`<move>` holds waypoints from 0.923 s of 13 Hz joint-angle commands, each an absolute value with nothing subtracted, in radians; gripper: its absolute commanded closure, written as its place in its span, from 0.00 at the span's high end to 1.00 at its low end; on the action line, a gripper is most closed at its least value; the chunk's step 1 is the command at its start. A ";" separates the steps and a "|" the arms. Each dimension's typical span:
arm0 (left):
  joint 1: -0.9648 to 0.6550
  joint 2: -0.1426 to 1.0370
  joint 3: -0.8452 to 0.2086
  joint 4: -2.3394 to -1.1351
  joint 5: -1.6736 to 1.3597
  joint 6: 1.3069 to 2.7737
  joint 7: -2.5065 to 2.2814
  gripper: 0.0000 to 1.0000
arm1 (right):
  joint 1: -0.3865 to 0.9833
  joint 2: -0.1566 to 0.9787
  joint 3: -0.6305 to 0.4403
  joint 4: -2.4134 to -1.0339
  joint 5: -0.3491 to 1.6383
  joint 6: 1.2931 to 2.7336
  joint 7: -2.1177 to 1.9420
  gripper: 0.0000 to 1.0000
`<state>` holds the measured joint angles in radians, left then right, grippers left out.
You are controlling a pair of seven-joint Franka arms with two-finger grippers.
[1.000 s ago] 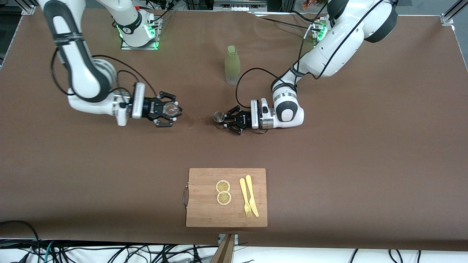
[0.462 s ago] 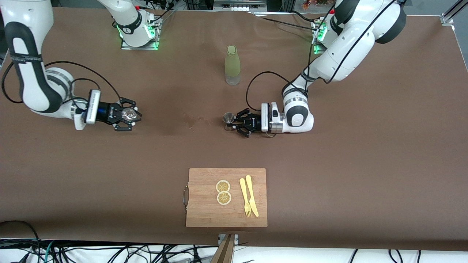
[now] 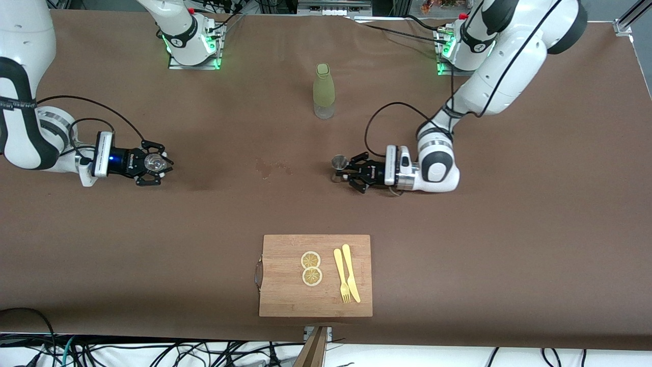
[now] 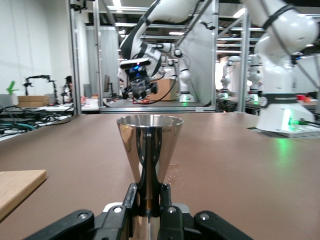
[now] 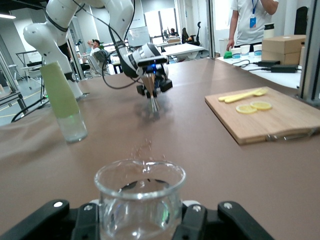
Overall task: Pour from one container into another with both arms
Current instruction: 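Draw the beaker and jigger apart, moving both grippers outward, then lower the beaker with the right gripper while the left gripper lowers the jigger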
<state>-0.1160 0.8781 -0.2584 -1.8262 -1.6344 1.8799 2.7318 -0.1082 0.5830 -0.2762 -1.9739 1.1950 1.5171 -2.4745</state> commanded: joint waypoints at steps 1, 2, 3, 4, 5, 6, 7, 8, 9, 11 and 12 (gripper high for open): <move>-0.080 0.824 -0.188 -1.897 -1.542 1.752 2.800 0.00 | -0.158 0.681 -0.272 -1.898 1.180 1.473 -2.546 0.20; -0.071 0.824 -0.152 -1.898 -1.502 1.696 2.801 0.00 | -0.172 0.702 -0.272 -1.885 1.181 1.473 -2.563 0.20; -0.064 0.824 -0.112 -1.898 -1.458 1.645 2.804 0.00 | -0.178 0.716 -0.272 -1.885 1.184 1.474 -2.580 0.20; -0.054 0.824 -0.077 -1.901 -1.418 1.599 2.807 0.00 | -0.178 0.732 -0.272 -1.885 1.187 1.479 -2.609 0.20; -0.043 0.824 -0.043 -1.901 -1.386 1.553 2.807 0.00 | -0.179 0.751 -0.272 -1.882 1.189 1.480 -2.631 0.20; -0.034 0.824 -0.008 -1.901 -1.358 1.507 2.806 0.00 | -0.186 0.779 -0.272 -1.875 1.190 1.480 -2.654 0.20; -0.032 0.824 0.026 -1.902 -1.341 1.470 2.806 0.00 | -0.189 0.799 -0.272 -1.870 1.192 1.485 -2.681 0.20; -0.031 0.824 0.059 -1.905 -1.319 1.442 2.807 0.00 | -0.190 0.814 -0.272 -1.859 1.192 1.489 -2.704 0.20; -0.020 0.824 0.084 -1.905 -1.301 1.416 2.810 0.00 | -0.193 0.830 -0.272 -1.844 1.192 1.489 -2.717 0.20; -0.005 0.824 0.139 -1.911 -1.275 1.365 2.810 0.00 | -0.221 0.886 -0.264 -1.787 1.190 1.489 -2.733 0.20; -0.002 0.824 0.168 -1.911 -1.255 1.347 2.810 0.00 | -0.222 0.903 -0.259 -1.772 1.192 1.489 -2.750 0.20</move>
<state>-0.0142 0.8569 0.1313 -1.8712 -1.2963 1.3855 2.7322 -0.1919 0.8502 -0.2761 -1.8377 1.1942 1.5104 -2.7117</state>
